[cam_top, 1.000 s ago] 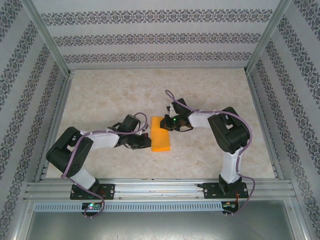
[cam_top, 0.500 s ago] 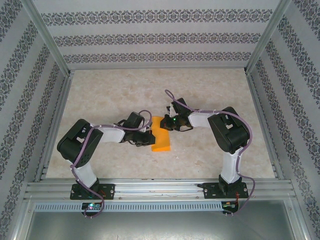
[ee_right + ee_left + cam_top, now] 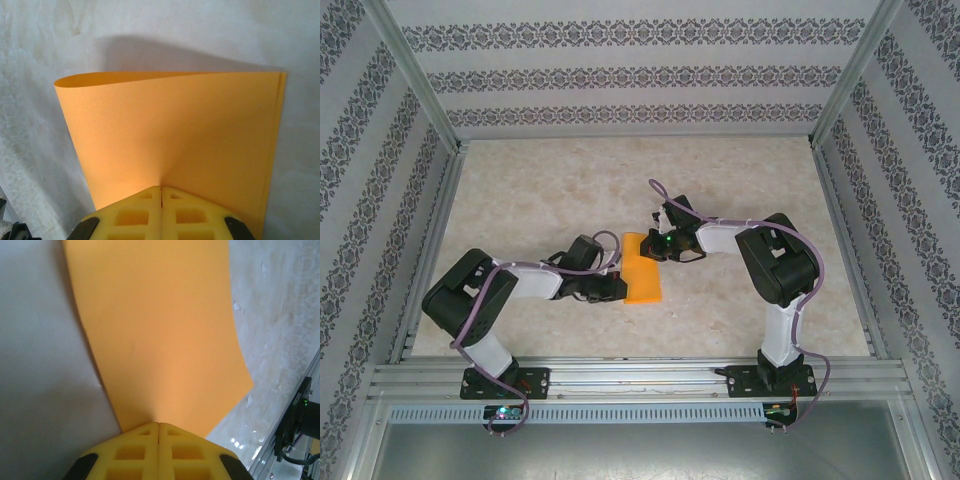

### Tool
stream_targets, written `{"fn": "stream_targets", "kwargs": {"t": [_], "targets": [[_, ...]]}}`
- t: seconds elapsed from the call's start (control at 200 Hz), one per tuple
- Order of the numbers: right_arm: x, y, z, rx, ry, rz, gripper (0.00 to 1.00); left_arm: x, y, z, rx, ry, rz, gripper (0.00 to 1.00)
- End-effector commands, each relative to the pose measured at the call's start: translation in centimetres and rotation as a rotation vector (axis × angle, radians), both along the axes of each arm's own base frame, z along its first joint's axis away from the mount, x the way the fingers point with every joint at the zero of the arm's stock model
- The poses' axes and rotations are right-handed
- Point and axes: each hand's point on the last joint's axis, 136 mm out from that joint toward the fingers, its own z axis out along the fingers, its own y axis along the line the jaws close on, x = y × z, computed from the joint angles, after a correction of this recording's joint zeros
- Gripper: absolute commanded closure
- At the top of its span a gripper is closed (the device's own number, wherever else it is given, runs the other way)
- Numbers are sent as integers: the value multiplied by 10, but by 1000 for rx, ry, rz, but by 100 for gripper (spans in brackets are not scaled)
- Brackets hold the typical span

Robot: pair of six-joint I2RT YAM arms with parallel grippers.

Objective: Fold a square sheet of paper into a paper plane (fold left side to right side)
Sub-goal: First fold the square sheet of paper in half at the center of the table.

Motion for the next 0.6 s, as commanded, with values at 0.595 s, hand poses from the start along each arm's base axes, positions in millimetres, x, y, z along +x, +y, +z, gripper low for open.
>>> {"fn": "stream_targets", "kwargs": {"t": [0.595], "targets": [[-24,-27,-44,-176,91,-12,100,37,8,43,57,-59,-53,98]]}}
